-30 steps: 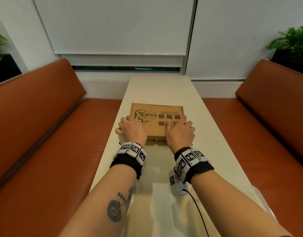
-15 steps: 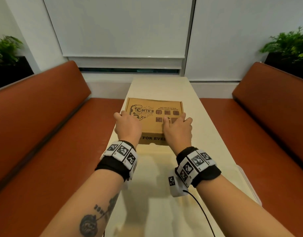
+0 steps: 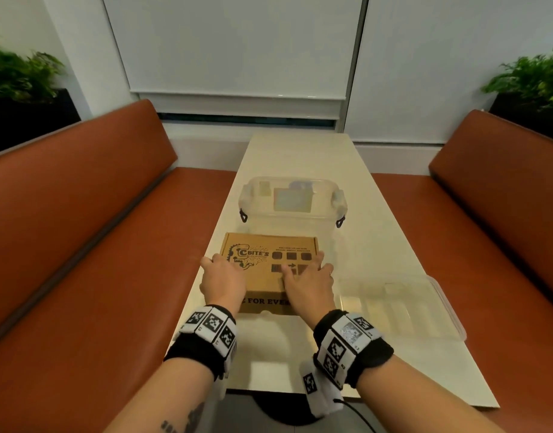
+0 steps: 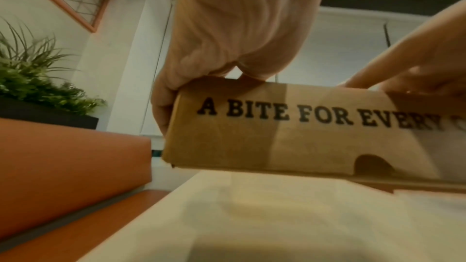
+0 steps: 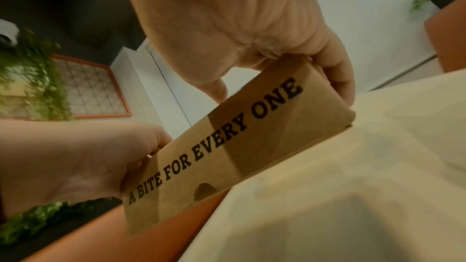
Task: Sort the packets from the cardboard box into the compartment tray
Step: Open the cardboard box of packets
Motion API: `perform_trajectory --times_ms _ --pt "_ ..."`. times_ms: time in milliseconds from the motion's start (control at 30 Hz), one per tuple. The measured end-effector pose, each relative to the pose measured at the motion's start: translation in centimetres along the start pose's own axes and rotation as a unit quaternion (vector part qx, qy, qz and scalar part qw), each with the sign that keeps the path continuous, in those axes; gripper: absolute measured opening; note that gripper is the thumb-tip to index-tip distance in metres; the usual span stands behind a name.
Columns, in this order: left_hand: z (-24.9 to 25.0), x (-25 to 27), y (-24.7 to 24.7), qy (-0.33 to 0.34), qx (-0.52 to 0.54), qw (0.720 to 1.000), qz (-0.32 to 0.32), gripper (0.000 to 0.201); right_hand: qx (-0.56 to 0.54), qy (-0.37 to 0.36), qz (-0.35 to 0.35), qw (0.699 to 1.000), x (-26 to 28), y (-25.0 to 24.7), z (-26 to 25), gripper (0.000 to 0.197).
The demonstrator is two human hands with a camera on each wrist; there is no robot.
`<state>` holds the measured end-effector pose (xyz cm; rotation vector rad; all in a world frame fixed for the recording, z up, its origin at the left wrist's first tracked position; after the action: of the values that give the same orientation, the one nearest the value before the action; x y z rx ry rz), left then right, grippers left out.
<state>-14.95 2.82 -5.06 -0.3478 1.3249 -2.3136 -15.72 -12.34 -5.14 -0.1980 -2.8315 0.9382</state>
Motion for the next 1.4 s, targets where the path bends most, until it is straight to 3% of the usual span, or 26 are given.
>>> perform_trajectory --times_ms 200,300,333,433,567,633,700,767,867,967,1067,1267,1400 --pt "-3.2 0.7 4.4 0.038 -0.105 0.992 -0.066 0.027 0.017 0.046 -0.045 0.998 0.0 2.5 3.8 0.085" --pt "-3.9 1.2 5.6 -0.023 0.007 0.994 -0.105 0.029 0.017 0.056 -0.06 0.996 -0.3 3.3 5.5 0.083" --pt "-4.3 1.2 6.0 -0.026 0.02 0.995 -0.092 0.033 0.018 0.056 -0.063 0.996 -0.4 3.4 5.9 0.082" --pt "-4.2 1.0 6.5 0.017 -0.069 0.995 -0.07 0.031 0.011 0.05 -0.073 0.996 -1.3 3.4 6.6 0.078" --pt "-4.0 0.1 5.9 -0.009 -0.055 0.994 -0.09 0.03 -0.008 0.037 -0.091 0.995 -2.3 2.7 7.0 0.071" --pt "-4.1 -0.3 5.5 -0.042 -0.035 0.993 -0.1 0.03 0.022 0.012 -0.101 0.995 -2.4 2.5 7.0 0.071" --pt "-4.2 -1.0 5.1 -0.044 -0.049 0.993 -0.094 0.028 0.128 -0.046 -0.097 0.986 -2.0 2.3 6.8 0.078" --pt "-4.4 -1.6 4.8 -0.011 -0.079 0.992 -0.097 0.028 0.257 -0.135 -0.104 0.951 -1.5 2.8 6.5 0.088" --pt "-5.2 -2.6 5.0 0.001 -0.1 0.989 -0.109 0.029 0.325 -0.25 -0.167 0.897 -0.9 3.9 5.9 0.095" --pt "-5.7 -3.5 5.1 0.013 -0.099 0.988 -0.119 0.038 0.347 -0.317 -0.222 0.854 -0.5 5.2 5.6 0.094" --pt "-5.8 -4.2 5.2 0.047 -0.125 0.983 -0.128 0.04 0.387 -0.349 -0.215 0.826 -0.2 5.9 5.8 0.092" --pt "-6.1 -4.8 4.9 0.077 -0.144 0.974 -0.156 0.037 0.403 -0.359 -0.179 0.823 0.0 6.1 6.2 0.089" --pt "-6.5 -5.7 4.3 0.057 -0.084 0.971 -0.215 0.042 0.389 -0.349 -0.177 0.834 0.1 6.5 6.0 0.086"
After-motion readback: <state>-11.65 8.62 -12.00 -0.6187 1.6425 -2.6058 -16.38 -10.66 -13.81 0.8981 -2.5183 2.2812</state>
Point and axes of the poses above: each hand's wrist, its own x-axis away from the middle knuckle, its own y-axis out of the palm, z = x × y, the point moved 1 cm from there along -x, towards the middle knuckle, and after that the axes turned 7 degrees about -x, right-handed, at the moved point
